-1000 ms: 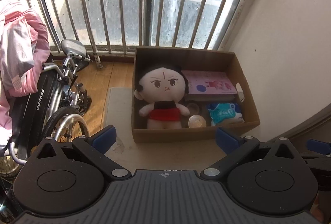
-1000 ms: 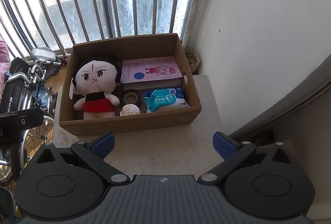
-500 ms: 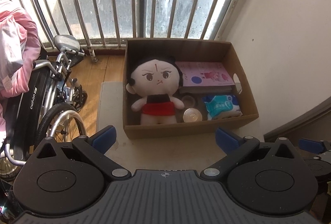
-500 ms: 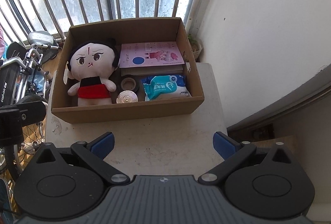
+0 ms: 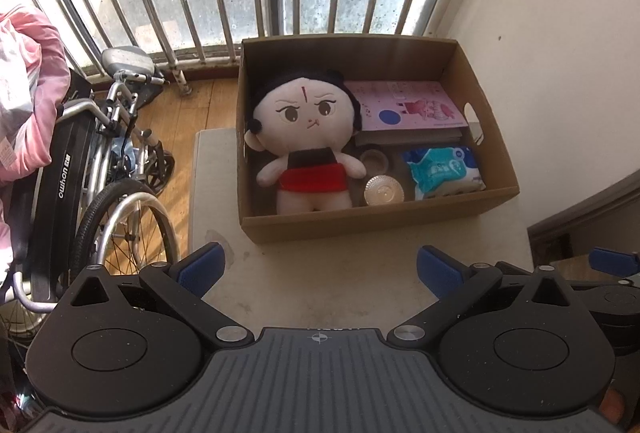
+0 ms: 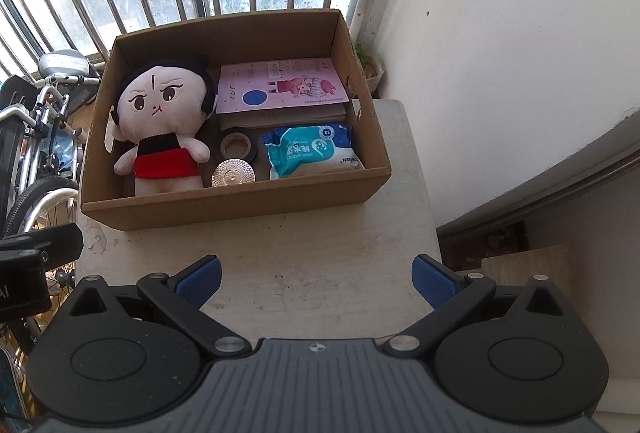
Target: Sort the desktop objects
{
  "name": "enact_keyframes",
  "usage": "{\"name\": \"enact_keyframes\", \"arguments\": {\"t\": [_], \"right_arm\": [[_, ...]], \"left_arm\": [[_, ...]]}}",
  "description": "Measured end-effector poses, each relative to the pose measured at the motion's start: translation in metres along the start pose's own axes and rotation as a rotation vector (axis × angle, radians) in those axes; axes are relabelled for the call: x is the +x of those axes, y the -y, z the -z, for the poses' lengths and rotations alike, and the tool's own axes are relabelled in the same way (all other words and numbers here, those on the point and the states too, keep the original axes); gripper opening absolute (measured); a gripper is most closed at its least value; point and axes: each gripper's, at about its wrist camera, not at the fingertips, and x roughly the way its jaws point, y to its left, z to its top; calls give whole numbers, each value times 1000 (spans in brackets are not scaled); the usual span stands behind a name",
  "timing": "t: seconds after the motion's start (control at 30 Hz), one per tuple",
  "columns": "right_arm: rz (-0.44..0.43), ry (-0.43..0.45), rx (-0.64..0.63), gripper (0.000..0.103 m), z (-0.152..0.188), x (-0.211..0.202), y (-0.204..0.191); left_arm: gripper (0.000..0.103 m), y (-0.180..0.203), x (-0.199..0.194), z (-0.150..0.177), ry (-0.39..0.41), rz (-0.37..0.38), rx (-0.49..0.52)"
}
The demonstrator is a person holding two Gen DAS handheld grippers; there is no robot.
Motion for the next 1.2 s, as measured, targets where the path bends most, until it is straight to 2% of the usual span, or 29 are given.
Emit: {"name": "enact_keyframes", "arguments": {"t": [0.37, 1.2], "right_arm": [[15, 0, 6, 103, -3, 2, 2], [20, 3, 2, 103, -5, 2, 0]], "left_arm": [[103, 1, 5, 0, -36, 4, 0], [103, -2, 6, -2, -41, 6, -5]]}}
